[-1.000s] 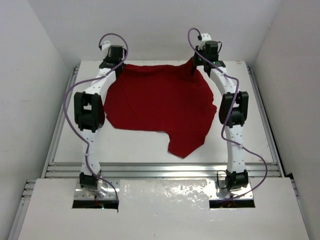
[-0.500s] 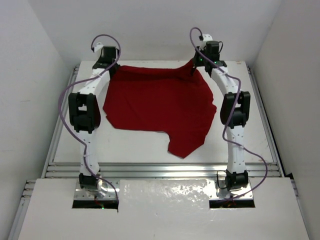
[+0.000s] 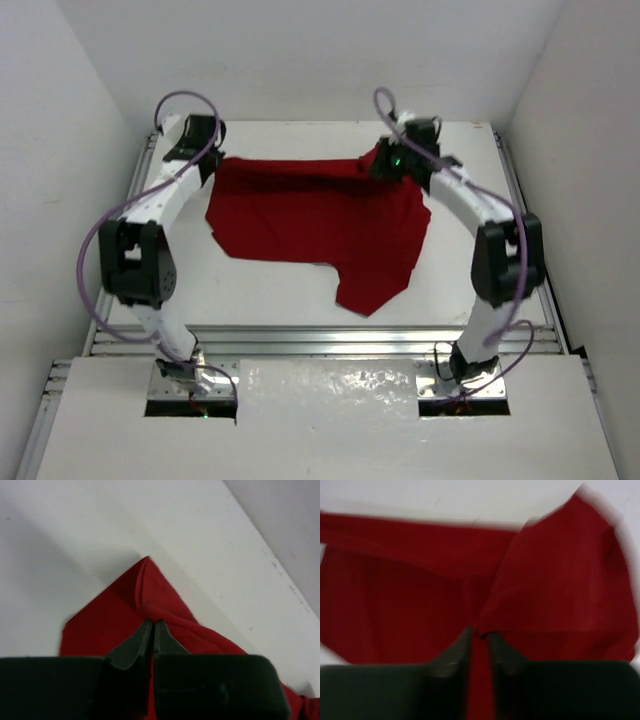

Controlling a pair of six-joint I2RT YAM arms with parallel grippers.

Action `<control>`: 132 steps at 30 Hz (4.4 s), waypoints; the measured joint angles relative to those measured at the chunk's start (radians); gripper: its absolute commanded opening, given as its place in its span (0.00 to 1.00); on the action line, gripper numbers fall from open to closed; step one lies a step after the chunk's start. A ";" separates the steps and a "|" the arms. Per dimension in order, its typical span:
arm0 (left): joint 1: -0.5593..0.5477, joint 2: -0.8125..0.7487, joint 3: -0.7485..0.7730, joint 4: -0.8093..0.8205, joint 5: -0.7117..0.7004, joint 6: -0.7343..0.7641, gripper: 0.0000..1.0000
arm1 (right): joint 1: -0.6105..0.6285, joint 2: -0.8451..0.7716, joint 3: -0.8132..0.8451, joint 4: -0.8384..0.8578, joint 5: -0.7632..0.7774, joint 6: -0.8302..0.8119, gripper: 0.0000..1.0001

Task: Fold and stack the t-shirts
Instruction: Flatten out the tshirt

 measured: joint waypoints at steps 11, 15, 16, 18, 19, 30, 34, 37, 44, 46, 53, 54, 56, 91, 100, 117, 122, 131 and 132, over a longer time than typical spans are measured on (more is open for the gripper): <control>0.000 -0.192 -0.363 0.000 -0.012 -0.103 0.00 | 0.108 -0.372 -0.658 0.072 -0.017 0.174 0.59; 0.000 -0.192 -0.365 0.002 -0.014 -0.111 0.00 | -0.009 -0.364 -0.658 0.068 0.032 0.171 0.59; 0.000 -0.192 -0.365 0.002 -0.014 -0.111 0.00 | -0.023 -0.331 -0.620 0.040 0.052 0.156 0.58; 0.000 -0.192 -0.365 0.003 -0.014 -0.111 0.00 | -0.037 -0.217 -0.502 0.027 0.080 0.127 0.58; 0.000 -0.192 -0.366 0.005 -0.013 -0.111 0.00 | -0.044 -0.162 -0.444 0.024 0.094 0.114 0.58; 0.000 -0.192 -0.374 0.027 0.003 -0.102 0.00 | -0.087 0.286 0.010 -0.073 0.162 -0.048 0.44; 0.000 -0.192 -0.374 0.035 0.003 -0.095 0.00 | -0.092 0.303 0.054 -0.102 0.153 -0.075 0.44; 0.000 -0.192 -0.374 0.037 0.005 -0.089 0.00 | -0.095 0.316 0.078 -0.105 0.150 -0.083 0.40; 0.000 -0.192 -0.374 0.039 0.007 -0.087 0.00 | -0.097 0.323 0.054 -0.080 0.130 -0.084 0.18; 0.000 -0.192 -0.374 0.039 0.010 -0.087 0.00 | -0.098 0.322 0.052 -0.078 0.124 -0.084 0.08; -0.002 -0.191 -0.373 0.037 0.010 -0.077 0.00 | -0.100 0.289 0.019 -0.079 0.126 -0.076 0.00; -0.003 -0.190 -0.370 0.034 0.010 -0.076 0.00 | -0.100 0.274 0.008 -0.080 0.129 -0.073 0.00; -0.007 -0.187 -0.364 0.028 0.010 -0.076 0.00 | -0.101 0.239 -0.006 -0.091 0.135 -0.067 0.00; -0.023 -0.201 -0.355 0.001 0.009 -0.053 0.00 | -0.134 0.296 0.068 -0.155 0.172 -0.129 0.35; -0.023 -0.200 -0.355 0.002 0.010 -0.048 0.00 | -0.127 0.295 0.066 -0.151 0.212 -0.133 0.48; -0.023 -0.195 -0.355 0.010 0.011 -0.032 0.00 | -0.076 0.192 -0.001 -0.062 0.242 -0.142 0.45; -0.023 -0.195 -0.355 0.011 0.011 -0.031 0.00 | -0.077 0.226 0.020 -0.063 0.255 -0.147 0.41; -0.023 -0.177 -0.355 0.020 0.014 -0.031 0.00 | -0.081 0.254 0.019 -0.083 0.267 -0.154 0.31; -0.023 -0.177 -0.355 0.021 0.014 -0.031 0.00 | -0.081 0.254 0.019 -0.082 0.269 -0.156 0.31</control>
